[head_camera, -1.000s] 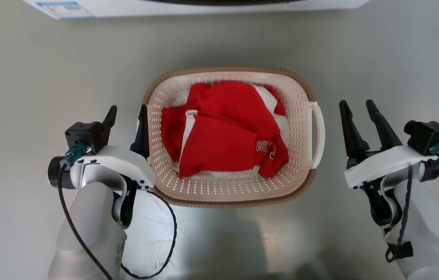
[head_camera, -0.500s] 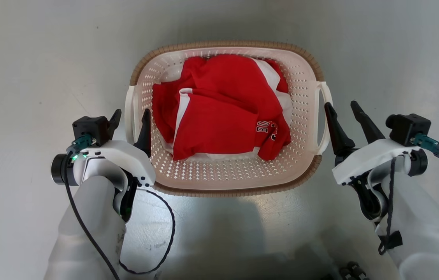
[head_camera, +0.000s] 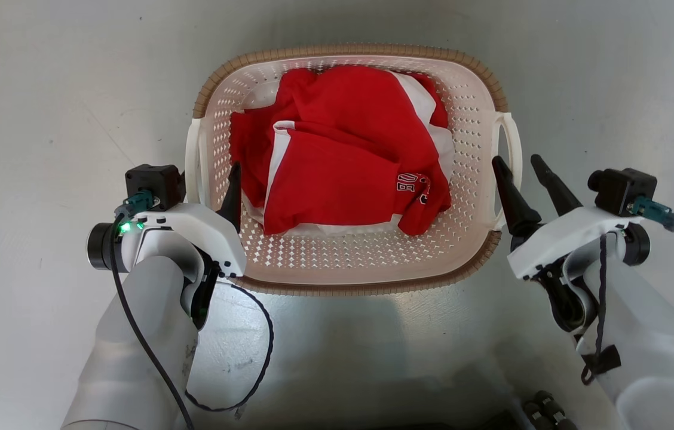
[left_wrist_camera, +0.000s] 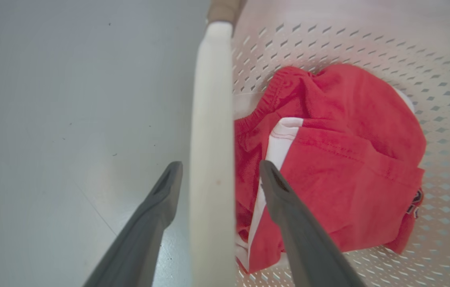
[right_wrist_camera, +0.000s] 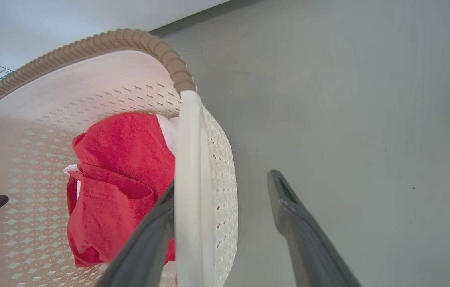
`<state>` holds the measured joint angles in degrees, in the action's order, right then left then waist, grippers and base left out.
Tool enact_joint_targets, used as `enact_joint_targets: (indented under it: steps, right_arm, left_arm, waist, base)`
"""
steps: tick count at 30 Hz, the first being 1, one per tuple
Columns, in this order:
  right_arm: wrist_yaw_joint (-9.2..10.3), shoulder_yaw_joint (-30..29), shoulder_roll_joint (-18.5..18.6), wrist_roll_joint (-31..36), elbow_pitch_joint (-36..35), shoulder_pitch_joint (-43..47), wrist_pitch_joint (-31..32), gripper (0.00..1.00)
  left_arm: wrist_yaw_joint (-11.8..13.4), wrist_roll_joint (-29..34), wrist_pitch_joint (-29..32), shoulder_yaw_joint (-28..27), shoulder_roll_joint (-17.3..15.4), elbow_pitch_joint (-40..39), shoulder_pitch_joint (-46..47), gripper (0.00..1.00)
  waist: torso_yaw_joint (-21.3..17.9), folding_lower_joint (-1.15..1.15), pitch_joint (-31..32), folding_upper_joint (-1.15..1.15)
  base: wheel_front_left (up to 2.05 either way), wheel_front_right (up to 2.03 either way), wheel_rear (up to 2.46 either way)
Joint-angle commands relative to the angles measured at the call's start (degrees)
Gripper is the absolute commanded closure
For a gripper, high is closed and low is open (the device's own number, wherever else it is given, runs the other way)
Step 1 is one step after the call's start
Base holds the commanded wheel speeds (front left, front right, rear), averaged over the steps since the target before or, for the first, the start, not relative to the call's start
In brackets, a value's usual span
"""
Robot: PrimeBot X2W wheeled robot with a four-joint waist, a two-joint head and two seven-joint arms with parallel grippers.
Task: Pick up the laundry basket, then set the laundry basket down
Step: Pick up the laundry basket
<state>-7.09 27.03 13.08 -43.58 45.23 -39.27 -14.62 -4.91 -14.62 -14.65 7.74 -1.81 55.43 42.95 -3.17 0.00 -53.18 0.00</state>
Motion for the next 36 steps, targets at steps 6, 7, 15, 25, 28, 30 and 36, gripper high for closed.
enact_joint_targets:
  steps: [6,7,15,25,28,30,36]
  right_arm:
    - [-0.4,3.76,0.56,-2.42,0.53,0.16,-0.38,1.0]
    - [-0.4,4.19,0.58,-2.81,0.74,-0.03,-0.38,1.0]
    - [-0.4,6.5,1.08,-4.82,1.61,-0.87,-0.38,1.0]
    - [-0.4,9.31,0.48,-8.1,3.19,0.72,-0.38,1.0]
    - [-0.4,11.38,0.53,-9.72,3.92,1.22,-0.38,1.0]
    - [-0.4,12.66,0.65,-10.98,4.46,1.41,-0.38,1.0]
    - [-0.4,18.17,0.64,-15.99,6.45,2.0,-0.38,1.0]
  left_arm:
    - [-0.04,-1.65,-0.35,-0.05,-1.07,0.26,-0.09,0.88]
    - [-0.03,-1.77,-0.35,0.08,-1.07,0.33,-0.02,1.0]
    - [-0.08,-2.2,-0.35,0.55,-1.07,0.51,-0.2,1.0]
    - [-1.02,-4.08,-0.35,2.41,-1.07,3.94,-1.8,1.0]
    - [-1.41,-5.4,-0.35,3.46,-1.07,5.71,-1.82,1.0]
    - [-1.67,-6.42,-0.35,4.16,-1.07,6.99,-1.98,1.0]
    - [-2.36,-10.95,-0.23,7.28,-1.07,12.36,-2.87,1.0]
  waist:
    - [0.34,0.0,-0.31,0.0]
    - [0.39,0.0,-0.34,0.0]
    - [0.4,0.0,0.88,0.0]
    - [-0.85,0.0,7.15,0.0]
    - [-1.16,0.0,10.06,0.0]
    - [-1.43,0.0,12.15,0.0]
    - [-2.07,0.0,19.04,0.0]
  base:
    - [0.0,0.0,0.0]
    - [0.0,0.0,0.0]
    - [0.0,0.0,0.0]
    - [0.0,0.0,0.0]
    - [0.0,0.0,0.0]
    - [0.0,0.0,0.0]
    - [0.0,0.0,0.0]
